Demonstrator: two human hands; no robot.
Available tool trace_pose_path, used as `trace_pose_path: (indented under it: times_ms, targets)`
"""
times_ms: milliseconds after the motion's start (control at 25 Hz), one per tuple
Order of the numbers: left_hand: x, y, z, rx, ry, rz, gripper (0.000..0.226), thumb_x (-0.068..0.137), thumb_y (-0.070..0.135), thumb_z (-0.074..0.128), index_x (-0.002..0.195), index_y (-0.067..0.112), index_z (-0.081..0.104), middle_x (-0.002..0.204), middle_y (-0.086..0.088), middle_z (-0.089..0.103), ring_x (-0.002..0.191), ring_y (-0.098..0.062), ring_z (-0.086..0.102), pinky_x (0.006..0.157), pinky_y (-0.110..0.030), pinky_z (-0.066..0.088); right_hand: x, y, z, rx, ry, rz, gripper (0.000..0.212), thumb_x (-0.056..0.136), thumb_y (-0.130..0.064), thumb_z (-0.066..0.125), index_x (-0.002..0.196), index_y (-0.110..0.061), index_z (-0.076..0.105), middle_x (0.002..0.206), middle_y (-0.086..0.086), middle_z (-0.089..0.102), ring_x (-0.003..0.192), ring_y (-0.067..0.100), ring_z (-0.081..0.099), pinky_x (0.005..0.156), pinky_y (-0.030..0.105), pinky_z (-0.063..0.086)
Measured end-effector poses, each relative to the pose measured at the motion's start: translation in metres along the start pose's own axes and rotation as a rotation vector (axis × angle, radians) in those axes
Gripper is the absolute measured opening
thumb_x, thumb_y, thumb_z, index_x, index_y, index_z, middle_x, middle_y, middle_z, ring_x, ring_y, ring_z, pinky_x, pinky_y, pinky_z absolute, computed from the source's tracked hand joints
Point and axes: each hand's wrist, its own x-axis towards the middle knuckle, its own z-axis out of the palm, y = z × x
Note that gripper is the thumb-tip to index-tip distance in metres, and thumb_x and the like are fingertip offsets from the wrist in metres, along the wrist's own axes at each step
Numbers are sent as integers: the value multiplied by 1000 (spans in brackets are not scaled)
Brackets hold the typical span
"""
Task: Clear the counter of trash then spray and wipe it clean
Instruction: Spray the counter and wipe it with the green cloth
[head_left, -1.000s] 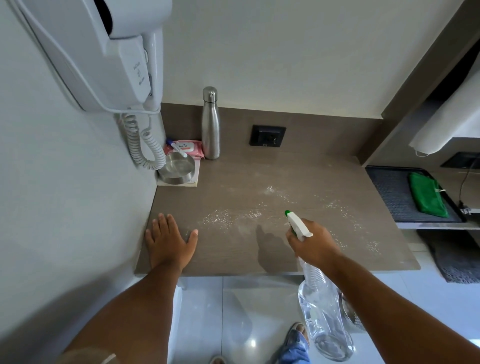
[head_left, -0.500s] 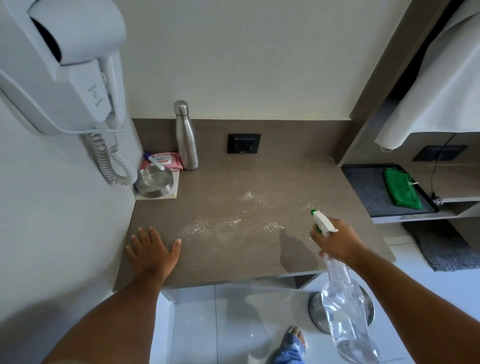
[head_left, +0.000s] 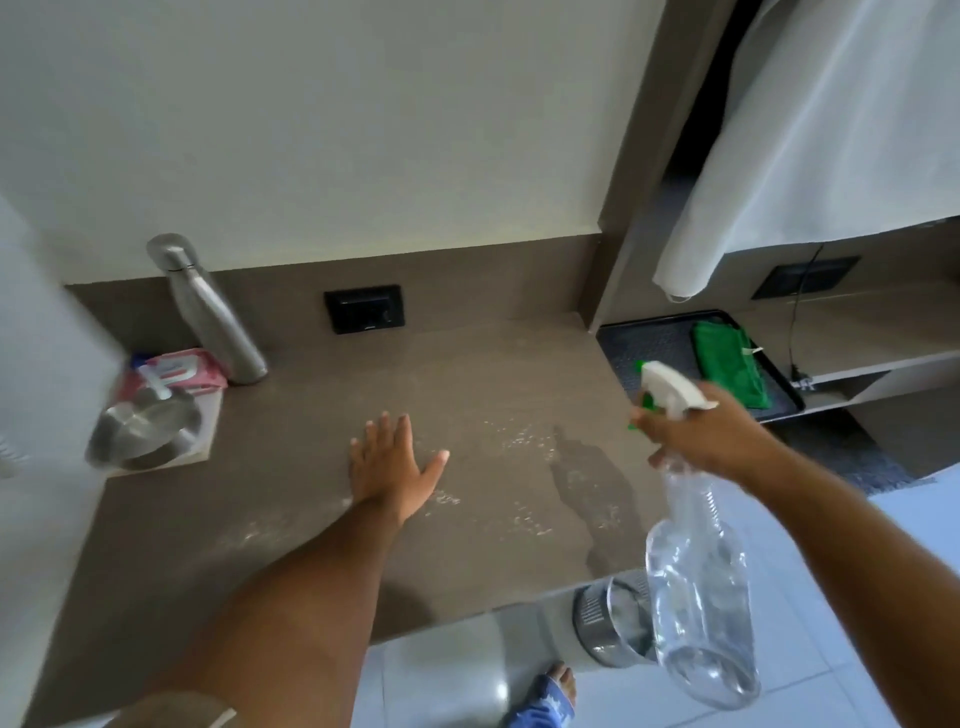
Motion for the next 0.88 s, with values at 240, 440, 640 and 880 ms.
trace_pose_path:
  times_ms: [240, 440, 640, 880]
  targets:
    - [98, 155, 25, -14, -2, 131, 90, 79, 79, 28, 152, 28, 18, 162, -10, 15, 149, -30, 11, 119, -50, 10, 82, 23, -122, 60, 446, -222, 42, 83, -49, 67, 111, -17, 60, 94, 11, 70, 75, 27, 73, 71, 46, 60]
    - [141, 233, 53, 18, -74, 208, 85, 81, 78, 25, 153, 33, 14, 164, -11, 4, 150, -30, 2, 120, -50, 2, 175, 43, -124, 216, 566, -328, 37, 81, -49, 67, 103, -20, 59, 87, 7, 68, 81, 26, 69, 71, 49, 58]
    - [141, 241, 75, 138, -18, 171, 84, 81, 79, 15, 153, 36, 9, 164, -10, 2, 150, -30, 1, 119, -50, -1, 245, 64, -102, 212, 579, -341, 28, 83, -39, 69, 91, -17, 55, 82, 8, 64, 72, 21, 60, 66, 43, 56]
    - [140, 245, 74, 159, 30, 173, 82, 82, 77, 20, 153, 36, 15, 163, -10, 10, 149, -31, 8, 119, -49, 5, 266, 92, -101, 229, 447, -312, 52, 71, -40, 80, 113, -34, 51, 100, -13, 60, 89, 1, 59, 72, 12, 51]
